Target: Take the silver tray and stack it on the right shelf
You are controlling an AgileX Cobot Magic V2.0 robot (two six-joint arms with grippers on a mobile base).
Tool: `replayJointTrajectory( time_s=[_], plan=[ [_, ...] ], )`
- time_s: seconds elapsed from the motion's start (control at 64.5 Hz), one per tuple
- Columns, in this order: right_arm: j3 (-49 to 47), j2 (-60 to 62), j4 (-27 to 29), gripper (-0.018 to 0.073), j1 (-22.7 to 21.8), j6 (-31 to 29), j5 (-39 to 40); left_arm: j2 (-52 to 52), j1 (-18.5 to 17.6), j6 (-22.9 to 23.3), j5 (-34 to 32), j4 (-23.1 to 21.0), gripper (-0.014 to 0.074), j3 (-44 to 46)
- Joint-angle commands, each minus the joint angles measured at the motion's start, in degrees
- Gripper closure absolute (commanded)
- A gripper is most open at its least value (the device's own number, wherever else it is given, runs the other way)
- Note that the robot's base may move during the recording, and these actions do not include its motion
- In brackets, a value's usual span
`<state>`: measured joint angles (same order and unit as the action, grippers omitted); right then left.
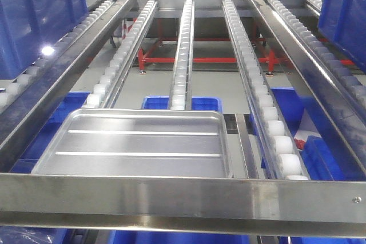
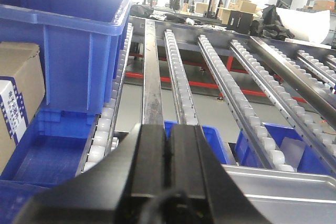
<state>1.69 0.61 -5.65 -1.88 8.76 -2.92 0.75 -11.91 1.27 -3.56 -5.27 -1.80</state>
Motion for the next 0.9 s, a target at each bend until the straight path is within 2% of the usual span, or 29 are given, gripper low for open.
replayJointTrajectory(
  time_s=[0.0,0.155,0.248,0.326,0.45,0.574,0.667,0.729,0.806,0.884],
  plan=[
    [-1.1,1.2,0.0,0.0511,-0.3,-0.6,7.7,0.9,0.0,0.2,-6.2,-0.3,0.0689,-1.1],
    [-3.3,1.2,0.0,0.0511,-0.3,-0.6,13.2,0.8,0.0,0.2,-13.4,-1.3,0.0689,0.3],
    [-8.0,0.7,0.1,0.0511,-0.3,-0.6,11.1,0.0,0.0,0.2,-11.9,-1.6,0.0689,5.2],
    [-13.7,-1.2,0.1,0.0511,-0.3,0.5,7.3,-1.6,0.0,0.2,-6.1,-1.0,0.0689,11.2],
    [-22.8,-6.9,0.2,0.0496,-0.1,0.6,0.6,-7.5,0.0,0.2,9.9,1.1,0.0689,25.1],
    [-29.4,-13.7,2.5,0.0394,-0.2,0.6,-0.3,-16.1,0.0,0.2,23.8,-0.8,0.0687,34.6],
    [-31.6,-17.6,4.3,0.0288,1.1,0.6,-0.2,-23.0,-0.1,0.1,25.8,-0.8,0.0685,38.5],
    [-32.1,-20.3,4.3,0.0234,3.6,0.6,-0.3,-27.7,-0.3,-0.1,25.8,-1.0,0.0684,39.8],
    [-32.2,-23.2,4.3,0.0205,7.3,0.6,-0.4,-32.8,-1.3,-0.1,26.2,-1.8,0.0595,41.4],
    [-32.2,-26.6,4.3,0.0201,12.4,0.6,-0.5,-37.1,-3.2,-0.1,27.9,-1.9,0.0388,43.2]
  ],
)
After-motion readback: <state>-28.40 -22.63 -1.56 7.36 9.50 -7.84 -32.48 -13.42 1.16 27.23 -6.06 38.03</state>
